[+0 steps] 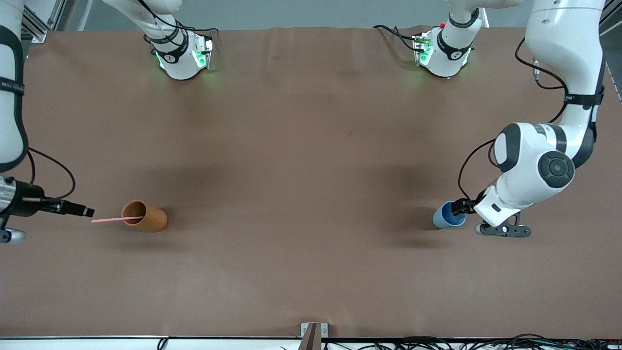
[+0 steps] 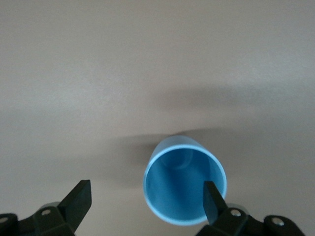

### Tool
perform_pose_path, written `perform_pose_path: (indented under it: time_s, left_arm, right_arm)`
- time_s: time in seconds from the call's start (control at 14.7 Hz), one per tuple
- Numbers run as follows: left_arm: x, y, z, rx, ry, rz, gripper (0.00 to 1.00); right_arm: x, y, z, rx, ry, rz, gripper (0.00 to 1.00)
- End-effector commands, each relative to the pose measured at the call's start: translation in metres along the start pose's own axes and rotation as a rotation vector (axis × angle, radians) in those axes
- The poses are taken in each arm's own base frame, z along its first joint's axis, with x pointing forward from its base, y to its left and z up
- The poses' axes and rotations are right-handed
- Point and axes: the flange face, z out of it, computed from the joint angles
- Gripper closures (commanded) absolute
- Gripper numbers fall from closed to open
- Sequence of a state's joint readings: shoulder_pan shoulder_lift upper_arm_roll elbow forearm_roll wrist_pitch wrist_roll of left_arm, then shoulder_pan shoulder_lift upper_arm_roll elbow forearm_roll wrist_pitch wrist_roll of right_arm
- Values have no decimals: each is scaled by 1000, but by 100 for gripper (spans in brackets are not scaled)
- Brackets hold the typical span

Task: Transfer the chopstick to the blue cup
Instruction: 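Grasp the chopstick with the right gripper while the left gripper grasps the cup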

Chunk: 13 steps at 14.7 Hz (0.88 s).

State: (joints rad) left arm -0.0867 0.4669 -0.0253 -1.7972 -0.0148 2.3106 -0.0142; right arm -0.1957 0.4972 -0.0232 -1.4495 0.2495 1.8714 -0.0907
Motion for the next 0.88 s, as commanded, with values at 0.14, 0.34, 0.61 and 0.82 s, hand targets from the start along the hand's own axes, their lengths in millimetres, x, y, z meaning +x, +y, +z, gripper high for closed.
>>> perform_pose_path:
  time_s: [0.14,0.34,0.61,0.82]
  left_arm:
    - [-5,-3,25,-10,-16,-15,19]
    - [-6,-3,32,-10,-20,-18,81]
    - [-7,-1,35,-6,-33,-12,100]
    - [3,12,4,-3,-29,-18,100]
  right_arm:
    - [22,14,41,19,41,24,25]
    - [23,8,45,61,43,44,51]
    - [20,9,50,89,22,61,69]
    - [17,10,50,93,-5,65,69]
